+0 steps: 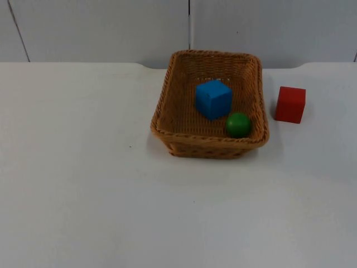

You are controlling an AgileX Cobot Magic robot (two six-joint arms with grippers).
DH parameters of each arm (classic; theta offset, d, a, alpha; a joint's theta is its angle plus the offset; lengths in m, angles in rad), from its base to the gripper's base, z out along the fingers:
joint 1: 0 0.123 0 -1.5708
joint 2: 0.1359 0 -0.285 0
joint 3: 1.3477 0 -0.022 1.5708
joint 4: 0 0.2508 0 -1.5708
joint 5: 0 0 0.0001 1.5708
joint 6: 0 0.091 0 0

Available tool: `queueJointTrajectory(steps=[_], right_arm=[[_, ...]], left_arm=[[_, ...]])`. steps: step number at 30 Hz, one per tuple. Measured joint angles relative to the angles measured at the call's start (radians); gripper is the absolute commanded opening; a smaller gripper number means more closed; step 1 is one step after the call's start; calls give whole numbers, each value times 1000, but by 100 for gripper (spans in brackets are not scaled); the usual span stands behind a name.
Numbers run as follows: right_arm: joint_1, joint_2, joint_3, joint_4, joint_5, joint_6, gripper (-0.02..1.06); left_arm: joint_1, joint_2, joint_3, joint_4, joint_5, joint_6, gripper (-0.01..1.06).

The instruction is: Place all geometric objects except the red cube into the basket.

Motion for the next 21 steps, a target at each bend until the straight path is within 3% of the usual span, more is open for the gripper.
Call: queueJointTrajectory(steps=[6,11,17,21], right_arm=[[0,-186,31,0,106,0,81],[0,-360,33,0,249,0,81],[0,-414,33,0,371,0,81],[0,-414,58,0,448,0,81]], left_arm=[[0,-16,43,7,17,-22,92],[0,-16,43,21,17,-38,92],[0,-16,45,52,27,-69,92],[0,-16,47,92,78,-85,92]])
